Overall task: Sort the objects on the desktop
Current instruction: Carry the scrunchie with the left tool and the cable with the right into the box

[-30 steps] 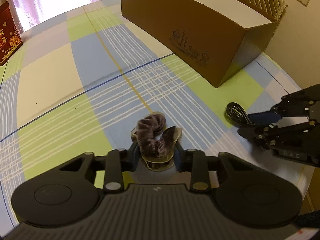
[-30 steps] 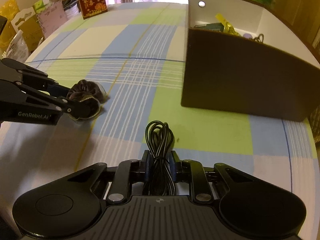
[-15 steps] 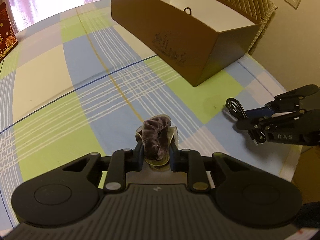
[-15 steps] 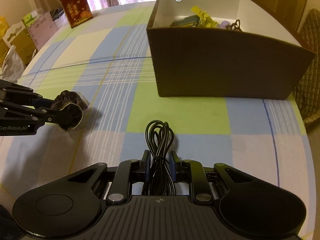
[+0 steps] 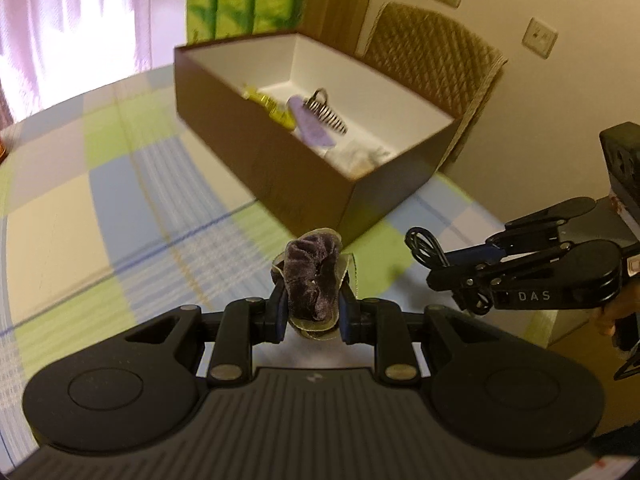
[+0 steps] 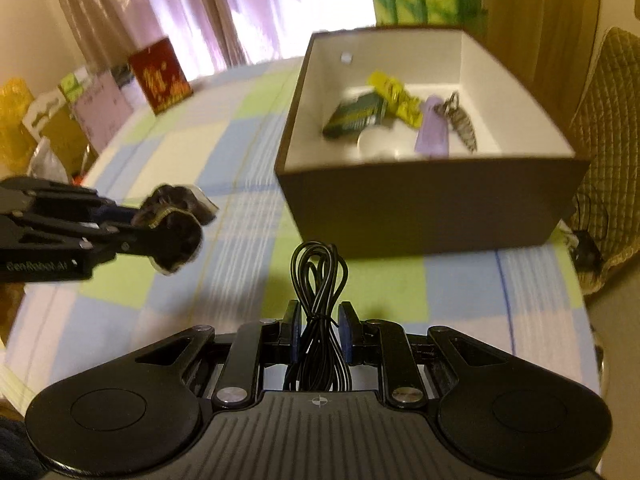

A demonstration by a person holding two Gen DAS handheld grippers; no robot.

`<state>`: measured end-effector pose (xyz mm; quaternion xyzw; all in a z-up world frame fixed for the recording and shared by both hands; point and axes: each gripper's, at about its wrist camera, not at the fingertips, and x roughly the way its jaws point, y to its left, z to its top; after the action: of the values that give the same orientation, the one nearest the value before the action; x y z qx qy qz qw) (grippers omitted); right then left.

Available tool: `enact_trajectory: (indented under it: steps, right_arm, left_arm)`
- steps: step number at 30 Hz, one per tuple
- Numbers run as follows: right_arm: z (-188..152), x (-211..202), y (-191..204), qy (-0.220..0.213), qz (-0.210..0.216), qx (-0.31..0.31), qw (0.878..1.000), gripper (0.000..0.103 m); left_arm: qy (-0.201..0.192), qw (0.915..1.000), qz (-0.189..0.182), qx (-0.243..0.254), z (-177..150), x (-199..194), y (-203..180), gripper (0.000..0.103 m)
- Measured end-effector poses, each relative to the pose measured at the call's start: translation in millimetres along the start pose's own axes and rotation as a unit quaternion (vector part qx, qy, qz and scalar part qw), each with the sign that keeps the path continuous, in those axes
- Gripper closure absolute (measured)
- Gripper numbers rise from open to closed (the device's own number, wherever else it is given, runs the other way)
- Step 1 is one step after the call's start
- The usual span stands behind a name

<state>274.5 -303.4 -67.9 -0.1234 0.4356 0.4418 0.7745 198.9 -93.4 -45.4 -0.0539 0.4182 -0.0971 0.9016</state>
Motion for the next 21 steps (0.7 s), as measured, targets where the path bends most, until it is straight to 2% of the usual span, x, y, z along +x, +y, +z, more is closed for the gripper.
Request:
enact_trajectory:
  steps: [12, 17, 21]
  right_arm:
    - [59, -33, -29, -0.075, 0.012, 0.008, 0.997, 0.087]
    - [95, -29, -47, -0.092, -0.003, -0.009, 0.996, 0.087]
    - [125, -12, -67, -0.085, -0.015, -0.009, 0.996, 0.087]
  left_arm:
    - [-0.048, 0.9985, -0.026, 0.011, 60, 5, -6, 0.083]
    - [-0.066, 0.9971, -0.025, 0.030, 93, 16, -8, 0.083]
    - [-0.068, 0.9967, -0.024, 0.038, 123, 35, -9, 0.083]
